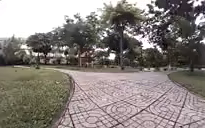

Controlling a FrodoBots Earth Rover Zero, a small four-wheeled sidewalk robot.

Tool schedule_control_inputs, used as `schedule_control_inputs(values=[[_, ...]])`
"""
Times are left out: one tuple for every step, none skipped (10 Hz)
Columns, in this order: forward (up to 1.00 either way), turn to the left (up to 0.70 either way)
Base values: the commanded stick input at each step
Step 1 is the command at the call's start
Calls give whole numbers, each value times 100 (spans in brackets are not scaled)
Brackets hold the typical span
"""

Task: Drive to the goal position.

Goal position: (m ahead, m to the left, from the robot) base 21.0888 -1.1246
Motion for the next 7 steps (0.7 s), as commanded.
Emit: schedule_control_inputs(values=[[100,-19],[100,0],[100,0],[100,-18],[100,-27],[100,-27],[100,-27]])
